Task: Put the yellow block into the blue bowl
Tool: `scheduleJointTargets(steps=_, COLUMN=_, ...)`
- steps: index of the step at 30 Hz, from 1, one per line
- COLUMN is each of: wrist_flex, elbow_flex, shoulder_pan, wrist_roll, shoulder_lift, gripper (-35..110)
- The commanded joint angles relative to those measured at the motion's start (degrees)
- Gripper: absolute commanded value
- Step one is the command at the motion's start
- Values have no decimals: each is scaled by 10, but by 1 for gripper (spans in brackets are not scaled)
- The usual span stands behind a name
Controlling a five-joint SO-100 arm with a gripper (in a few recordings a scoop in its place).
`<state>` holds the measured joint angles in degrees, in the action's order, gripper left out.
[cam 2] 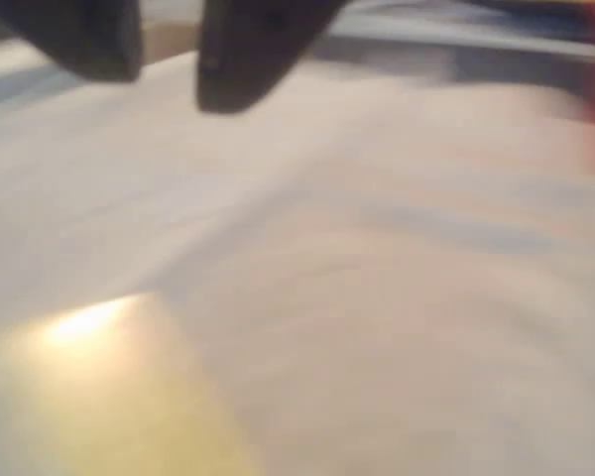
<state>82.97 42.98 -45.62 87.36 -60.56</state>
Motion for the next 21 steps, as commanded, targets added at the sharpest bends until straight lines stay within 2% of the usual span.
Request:
scheduleJointTargets(steps=1, wrist_flex=25, elbow_flex=-78, shoulder_pan=-4, wrist_roll=54, shoulder_lift=-2, gripper=6)
scheduleJointTargets(steps=9, wrist_flex=26, elbow_flex=-102, shoulder_pan=18, wrist_roll=92, shoulder_lift=8, gripper=32)
scheduleJointTargets(steps=21, wrist_flex=26, elbow_flex=-102, shoulder_pan=28, wrist_roll=116, shoulder_lift=49, gripper=32)
